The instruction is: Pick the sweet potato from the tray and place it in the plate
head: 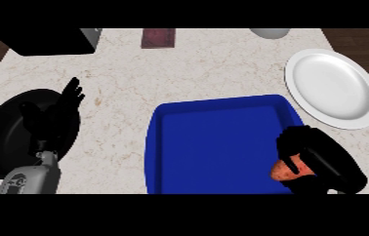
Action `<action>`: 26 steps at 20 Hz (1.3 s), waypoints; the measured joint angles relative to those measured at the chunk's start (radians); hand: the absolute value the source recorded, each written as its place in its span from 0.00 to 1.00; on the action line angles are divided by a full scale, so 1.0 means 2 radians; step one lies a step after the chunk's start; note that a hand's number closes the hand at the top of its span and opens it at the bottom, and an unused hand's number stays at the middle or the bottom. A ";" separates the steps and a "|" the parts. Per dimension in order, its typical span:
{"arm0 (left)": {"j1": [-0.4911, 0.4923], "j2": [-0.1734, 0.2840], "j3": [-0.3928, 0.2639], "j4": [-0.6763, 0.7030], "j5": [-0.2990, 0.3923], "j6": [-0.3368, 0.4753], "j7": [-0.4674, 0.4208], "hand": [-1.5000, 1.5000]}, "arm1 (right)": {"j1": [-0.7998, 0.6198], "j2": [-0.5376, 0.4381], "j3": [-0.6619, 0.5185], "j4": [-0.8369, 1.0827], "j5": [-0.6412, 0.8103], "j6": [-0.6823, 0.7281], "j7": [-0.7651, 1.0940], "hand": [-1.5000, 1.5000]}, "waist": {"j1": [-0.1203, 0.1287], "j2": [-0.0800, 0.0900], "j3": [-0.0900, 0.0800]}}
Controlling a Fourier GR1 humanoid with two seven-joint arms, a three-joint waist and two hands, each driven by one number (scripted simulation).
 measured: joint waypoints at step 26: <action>-0.025 -0.014 -0.007 0.002 -0.012 -0.015 0.009 0.50 | -0.216 -0.098 -0.268 0.344 -0.126 -0.050 -0.009 1.00 | 0.031 0.008 0.001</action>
